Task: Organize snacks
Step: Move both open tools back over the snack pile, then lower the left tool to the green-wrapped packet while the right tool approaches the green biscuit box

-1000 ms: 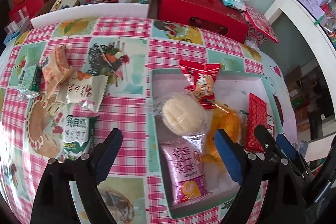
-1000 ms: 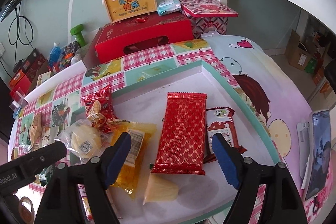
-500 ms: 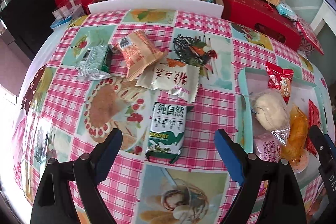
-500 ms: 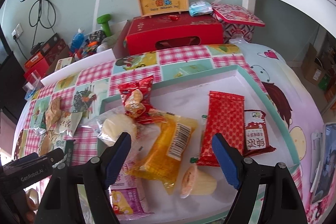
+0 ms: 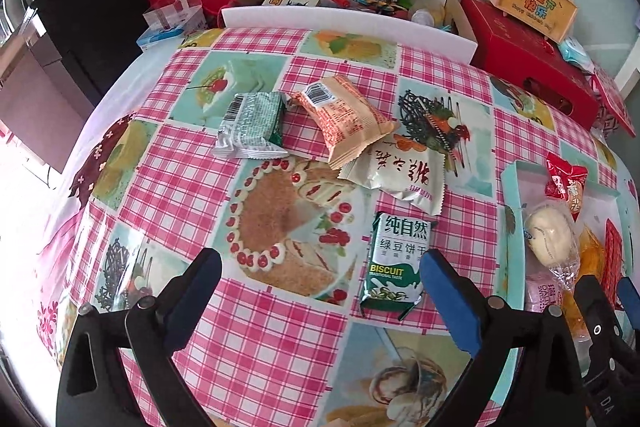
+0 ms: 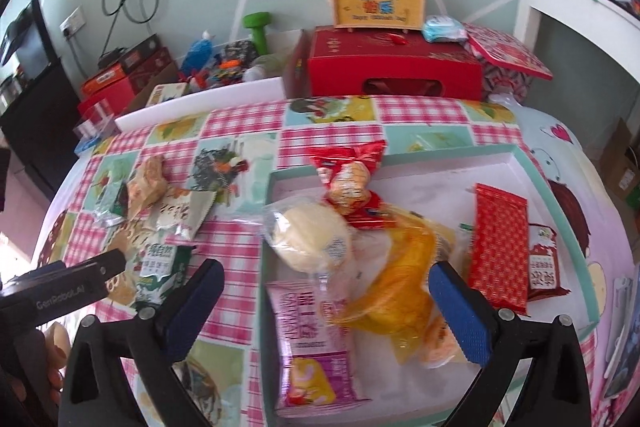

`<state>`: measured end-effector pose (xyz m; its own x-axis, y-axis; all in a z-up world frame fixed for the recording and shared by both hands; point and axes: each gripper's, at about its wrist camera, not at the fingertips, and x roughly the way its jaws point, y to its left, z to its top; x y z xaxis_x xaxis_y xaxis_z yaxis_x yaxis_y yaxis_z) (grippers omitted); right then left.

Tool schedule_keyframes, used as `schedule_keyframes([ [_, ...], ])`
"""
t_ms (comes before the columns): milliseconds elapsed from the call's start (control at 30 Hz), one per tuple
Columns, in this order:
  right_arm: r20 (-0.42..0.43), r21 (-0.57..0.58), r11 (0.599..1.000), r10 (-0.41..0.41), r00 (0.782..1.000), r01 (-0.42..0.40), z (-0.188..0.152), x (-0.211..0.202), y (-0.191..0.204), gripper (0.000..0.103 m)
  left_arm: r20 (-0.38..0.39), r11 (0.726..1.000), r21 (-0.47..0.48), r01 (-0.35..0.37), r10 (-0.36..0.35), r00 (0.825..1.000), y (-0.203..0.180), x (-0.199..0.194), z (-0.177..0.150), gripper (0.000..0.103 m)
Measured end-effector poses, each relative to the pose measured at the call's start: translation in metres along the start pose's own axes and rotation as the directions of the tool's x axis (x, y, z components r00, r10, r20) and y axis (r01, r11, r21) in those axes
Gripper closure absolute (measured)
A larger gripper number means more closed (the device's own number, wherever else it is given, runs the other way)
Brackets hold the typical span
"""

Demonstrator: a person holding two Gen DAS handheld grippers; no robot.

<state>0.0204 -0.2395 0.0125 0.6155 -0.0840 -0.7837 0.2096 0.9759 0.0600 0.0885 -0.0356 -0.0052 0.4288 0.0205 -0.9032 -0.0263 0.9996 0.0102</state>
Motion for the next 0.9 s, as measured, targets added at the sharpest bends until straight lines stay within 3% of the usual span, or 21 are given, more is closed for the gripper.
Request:
schedule_keyframes([
  [367, -0.006, -0.116, 0.991, 0.063, 0.998, -0.063, -0.009, 0.004, 0.054, 0.0, 0.016, 0.991, -0.048, -0.122, 0.123, 0.992, 0.054, 0.0, 0.001, 0.004],
  [567, -0.019, -0.142, 0.985, 0.093, 0.995, -0.095, -0.014, 0.01, 0.073, 0.0, -0.005, 0.975, -0.119, -0.187, 0.188, 0.982, 0.091, 0.005, 0.002, 0.004],
  [900, -0.082, -0.189, 0.972, 0.122, 0.989, -0.136, -0.026, 0.033, 0.106, 0.0, -0.033, 0.982, -0.14, -0.128, 0.124, 0.992, 0.104, 0.015, 0.004, 0.004],
])
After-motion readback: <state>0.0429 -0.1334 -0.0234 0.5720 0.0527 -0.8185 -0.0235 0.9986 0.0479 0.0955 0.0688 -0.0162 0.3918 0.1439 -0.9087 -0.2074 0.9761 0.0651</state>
